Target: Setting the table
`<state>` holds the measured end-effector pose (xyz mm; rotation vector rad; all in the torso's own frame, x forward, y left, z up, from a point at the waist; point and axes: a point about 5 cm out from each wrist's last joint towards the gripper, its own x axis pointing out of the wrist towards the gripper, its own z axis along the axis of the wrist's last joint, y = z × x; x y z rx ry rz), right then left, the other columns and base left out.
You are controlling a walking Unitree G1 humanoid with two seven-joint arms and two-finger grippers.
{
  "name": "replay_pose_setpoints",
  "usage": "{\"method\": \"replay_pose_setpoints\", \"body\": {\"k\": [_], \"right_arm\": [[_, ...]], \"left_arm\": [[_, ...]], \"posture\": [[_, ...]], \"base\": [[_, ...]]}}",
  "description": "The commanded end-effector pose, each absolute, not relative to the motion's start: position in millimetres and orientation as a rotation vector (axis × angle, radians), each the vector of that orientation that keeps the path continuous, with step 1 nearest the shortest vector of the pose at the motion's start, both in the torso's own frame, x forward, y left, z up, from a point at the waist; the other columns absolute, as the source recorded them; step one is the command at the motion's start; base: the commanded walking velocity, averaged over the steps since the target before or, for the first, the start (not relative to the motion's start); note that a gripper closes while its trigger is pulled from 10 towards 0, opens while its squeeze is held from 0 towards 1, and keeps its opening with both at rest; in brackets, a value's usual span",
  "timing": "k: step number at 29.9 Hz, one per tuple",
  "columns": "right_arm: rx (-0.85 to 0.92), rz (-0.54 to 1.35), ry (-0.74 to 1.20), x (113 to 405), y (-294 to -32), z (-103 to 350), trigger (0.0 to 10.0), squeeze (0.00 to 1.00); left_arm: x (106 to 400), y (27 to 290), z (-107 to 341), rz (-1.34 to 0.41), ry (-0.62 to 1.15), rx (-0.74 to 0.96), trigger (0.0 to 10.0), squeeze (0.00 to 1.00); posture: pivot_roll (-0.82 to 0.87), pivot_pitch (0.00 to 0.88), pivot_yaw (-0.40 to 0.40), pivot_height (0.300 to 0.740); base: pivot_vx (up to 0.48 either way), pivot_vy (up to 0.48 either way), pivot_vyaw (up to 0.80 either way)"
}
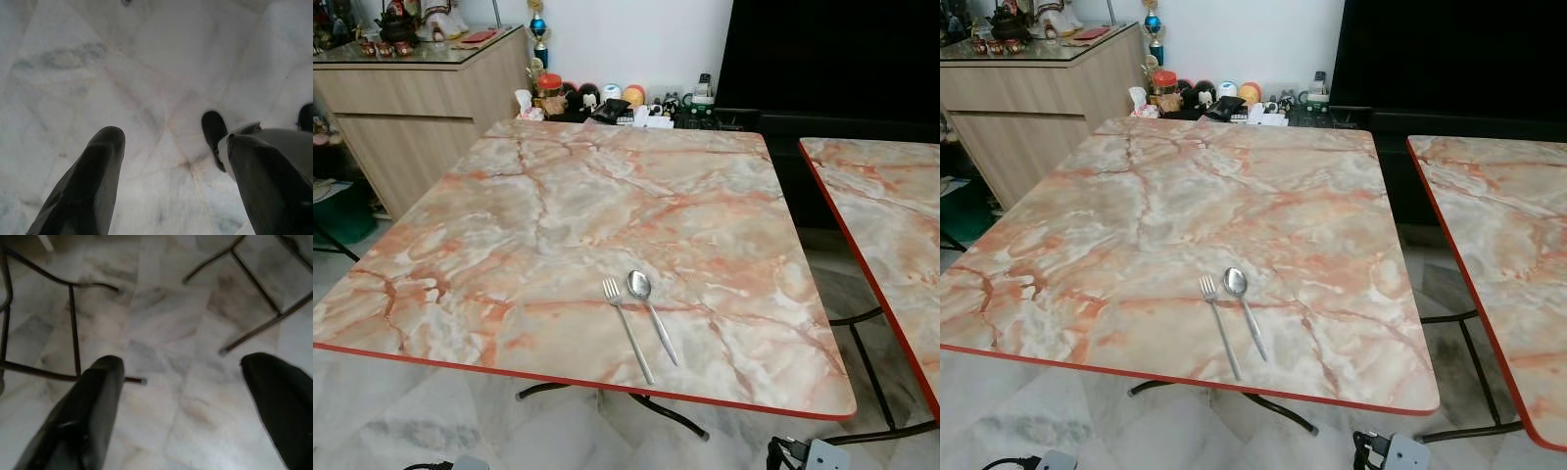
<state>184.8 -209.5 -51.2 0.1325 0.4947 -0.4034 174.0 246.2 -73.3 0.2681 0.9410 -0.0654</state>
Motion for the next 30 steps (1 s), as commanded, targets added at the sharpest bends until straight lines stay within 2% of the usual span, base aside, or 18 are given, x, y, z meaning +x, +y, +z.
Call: {"method": "replay_pose_setpoints", "body": {"k": [1, 9, 13, 17, 19, 21, 25, 30], "right_arm": [[0.113, -0.394, 0.449, 177.5, -206.4, -41.6, 10.0, 0.00], [0.107, -0.386, 0.338, 157.2, -197.7, -4.3, 10.0, 0.00], [0.041, -0.373, 0.269, 150.8, -197.7, 23.3, 10.0, 0.00], [-0.007, -0.367, 0.146, 170.2, -207.8, 55.0, 10.0, 0.00], [0.017, -0.373, 0.049, 196.8, -215.8, 77.5, 10.0, 0.00], [0.023, -0.358, 0.011, 208.3, -216.8, 87.1, 10.0, 0.00], [0.038, -0.284, -0.051, 237.7, -209.1, 105.6, 10.0, 0.00], [0.009, -0.118, -0.016, 252.0, -198.3, 108.5, 10.0, 0.00]], "left_arm": [[165.7, 249.6, -76.3, -0.068, 0.969, 0.282, 10.0, 0.00], [164.4, 248.8, -77.1, -0.086, 0.973, 0.300, 10.0, 0.00], [167.7, 246.3, -76.2, -0.095, 0.959, 0.308, 10.0, 0.00], [168.5, 245.2, -76.0, -0.105, 0.953, 0.308, 10.0, 0.00], [168.0, 244.5, -76.5, -0.103, 0.956, 0.309, 10.0, 0.00], [167.7, 244.1, -76.8, -0.102, 0.957, 0.309, 10.0, 0.00], [167.2, 244.8, -76.8, -0.080, 0.953, 0.306, 10.0, 0.00], [167.1, 246.5, -76.5, -0.078, 0.957, 0.310, 10.0, 0.00]], "posture": [[-0.01, 0.043, -0.004, 0.740], [-0.04, 0.030, -0.013, 0.740], [-0.04, 0.025, -0.012, 0.740], [-0.05, 0.010, -0.009, 0.740], [-0.05, 0.006, -0.006, 0.740], [-0.05, 0.000, -0.007, 0.740], [-0.03, 0.000, -0.009, 0.740], [-0.02, 0.000, -0.002, 0.740]], "base": [[0.000, 0.000, 0.00], [0.000, 0.000, 0.00], [0.000, 0.000, 0.00], [0.000, 0.000, 0.00], [0.000, 0.000, 0.00], [0.000, 0.000, 0.00], [0.000, 0.000, 0.00], [0.000, 0.000, 0.00]]}}
